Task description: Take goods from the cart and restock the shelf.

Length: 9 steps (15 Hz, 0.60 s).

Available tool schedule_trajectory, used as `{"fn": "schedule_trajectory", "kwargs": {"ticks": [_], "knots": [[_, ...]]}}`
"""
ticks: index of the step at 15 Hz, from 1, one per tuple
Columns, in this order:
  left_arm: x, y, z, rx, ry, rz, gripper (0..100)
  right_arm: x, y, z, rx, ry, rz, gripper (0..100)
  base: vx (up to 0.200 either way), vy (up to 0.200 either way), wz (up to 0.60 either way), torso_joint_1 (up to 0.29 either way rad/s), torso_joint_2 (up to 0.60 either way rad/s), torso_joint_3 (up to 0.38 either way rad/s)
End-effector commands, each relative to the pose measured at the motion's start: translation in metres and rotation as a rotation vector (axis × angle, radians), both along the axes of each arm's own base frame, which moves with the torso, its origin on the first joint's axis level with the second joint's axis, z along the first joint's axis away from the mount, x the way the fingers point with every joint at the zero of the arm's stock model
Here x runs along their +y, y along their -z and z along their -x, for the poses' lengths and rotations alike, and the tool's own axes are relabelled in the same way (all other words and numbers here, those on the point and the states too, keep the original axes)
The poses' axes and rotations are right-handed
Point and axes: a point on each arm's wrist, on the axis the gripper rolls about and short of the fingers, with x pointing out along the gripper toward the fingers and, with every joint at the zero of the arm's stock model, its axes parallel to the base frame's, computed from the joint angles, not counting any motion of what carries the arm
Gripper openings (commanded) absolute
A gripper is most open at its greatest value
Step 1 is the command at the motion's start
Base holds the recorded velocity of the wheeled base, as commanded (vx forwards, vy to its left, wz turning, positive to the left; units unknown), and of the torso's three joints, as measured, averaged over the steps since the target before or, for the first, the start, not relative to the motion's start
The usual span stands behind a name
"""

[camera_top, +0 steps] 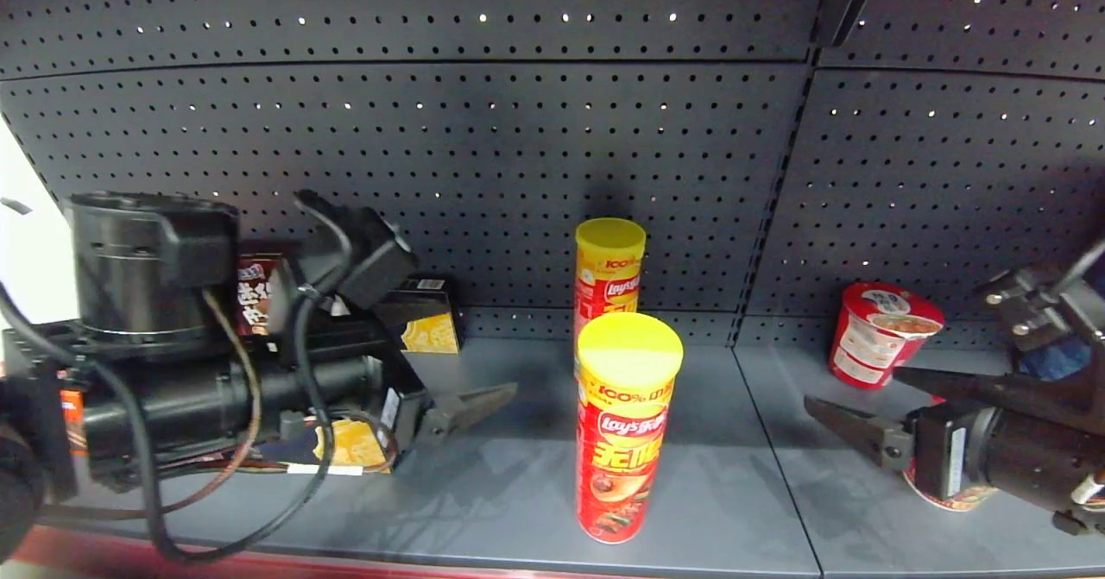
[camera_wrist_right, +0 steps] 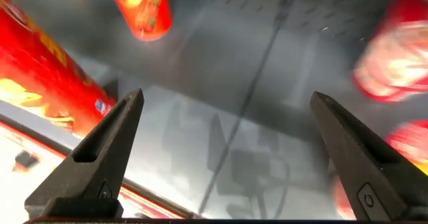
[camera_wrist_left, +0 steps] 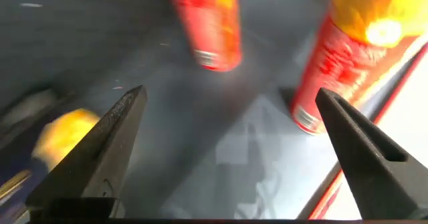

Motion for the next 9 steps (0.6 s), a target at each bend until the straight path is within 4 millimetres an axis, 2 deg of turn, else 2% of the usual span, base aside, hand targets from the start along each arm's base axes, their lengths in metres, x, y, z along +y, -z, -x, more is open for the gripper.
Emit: {"fn": "schedule_trajectory", "kwargs": {"ticks": [1, 4, 6, 8, 9], "knots": [[0.041, -0.031, 0.033, -0.101, -0.133, 0.103, 100, -0.035, -0.006, 0.037, -0.099, 0.074, -0.061, 100, 0.0, 0.0, 0.0, 0.0, 0.0, 0.0], [0.084, -0.034, 0.065, -0.189, -0.317, 0.157, 100, -0.064, 0.001, 0.059, -0.145, 0.228, -0.074, 100, 0.0, 0.0, 0.0, 0.0, 0.0, 0.0], [0.1, -0.023, 0.087, -0.214, -0.412, 0.194, 100, -0.074, 0.009, 0.07, -0.166, 0.3, -0.078, 100, 0.0, 0.0, 0.0, 0.0, 0.0, 0.0], [0.109, 0.007, 0.133, -0.219, -0.483, 0.213, 100, -0.084, 0.024, 0.087, -0.183, 0.383, -0.07, 100, 0.0, 0.0, 0.0, 0.0, 0.0, 0.0], [0.111, 0.021, 0.149, -0.221, -0.518, 0.209, 100, -0.087, 0.03, 0.093, -0.19, 0.412, -0.07, 100, 0.0, 0.0, 0.0, 0.0, 0.0, 0.0]]}}
